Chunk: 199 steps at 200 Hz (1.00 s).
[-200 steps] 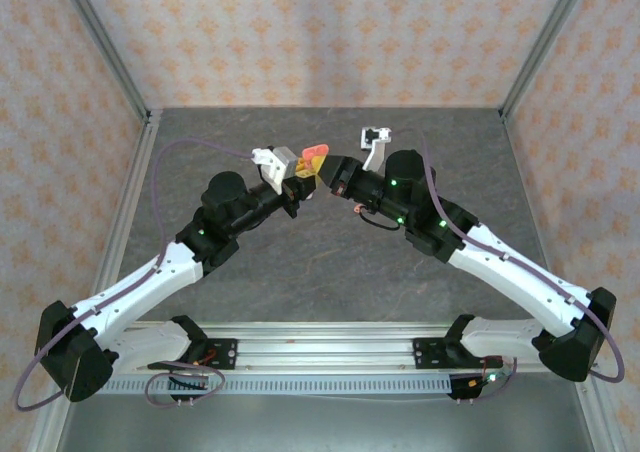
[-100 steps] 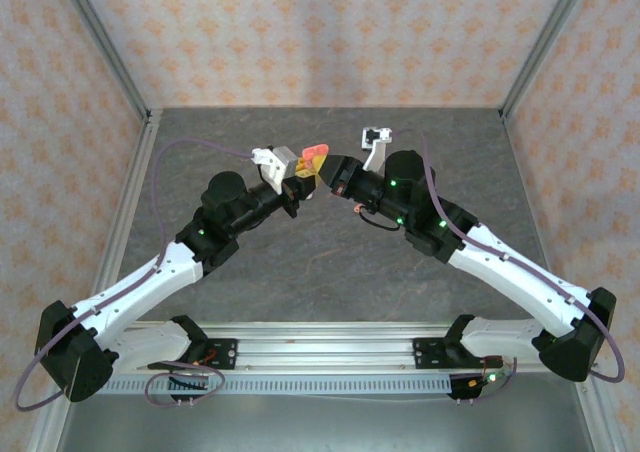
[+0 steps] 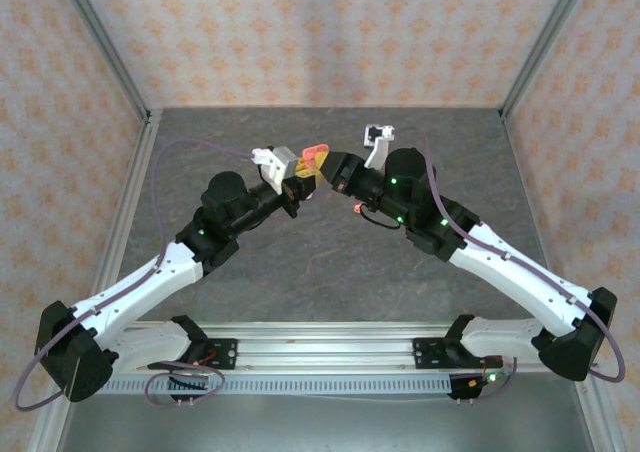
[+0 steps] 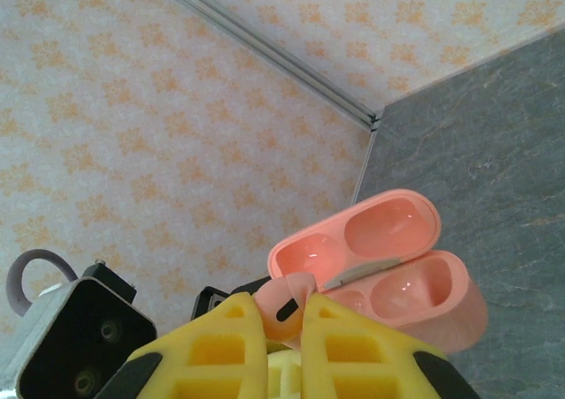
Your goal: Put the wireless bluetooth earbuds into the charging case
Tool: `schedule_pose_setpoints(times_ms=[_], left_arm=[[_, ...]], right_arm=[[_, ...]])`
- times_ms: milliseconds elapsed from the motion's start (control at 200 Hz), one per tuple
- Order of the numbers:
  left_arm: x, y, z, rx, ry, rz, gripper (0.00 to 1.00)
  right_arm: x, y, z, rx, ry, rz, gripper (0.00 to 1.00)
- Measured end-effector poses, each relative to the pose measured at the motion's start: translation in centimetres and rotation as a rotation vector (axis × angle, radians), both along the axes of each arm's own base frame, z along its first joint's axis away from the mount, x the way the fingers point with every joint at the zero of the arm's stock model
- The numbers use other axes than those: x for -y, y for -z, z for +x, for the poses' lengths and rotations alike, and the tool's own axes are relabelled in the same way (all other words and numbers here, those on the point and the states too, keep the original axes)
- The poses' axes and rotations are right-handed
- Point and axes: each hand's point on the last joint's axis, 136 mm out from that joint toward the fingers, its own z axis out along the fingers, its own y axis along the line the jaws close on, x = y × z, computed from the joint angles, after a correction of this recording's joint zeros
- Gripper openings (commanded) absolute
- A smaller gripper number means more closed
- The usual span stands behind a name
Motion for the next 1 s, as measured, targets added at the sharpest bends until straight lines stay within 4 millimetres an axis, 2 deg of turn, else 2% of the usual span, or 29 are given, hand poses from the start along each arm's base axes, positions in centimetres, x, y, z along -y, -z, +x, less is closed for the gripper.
schedule_pose_setpoints(times_ms=[205,410,996], left_arm=[[0.0,0.0,0.0,0.0,0.0,0.0,0.0],[0.0,0.2,0.1,-0.007,-0.004,0.005,0.0],[0.2,0.3,-0.2,-0.01,0.006,0.008,0.0]], right_arm=[[-0.3,-0.3,0.2,0.0,0.0,0.001,0.13],[-1.0,1.3,0.7,-0.038,-0.004,-0.024,0.13],[-0.6,1.6,0.2,-0.074,-0.014,-0.038,0.14]])
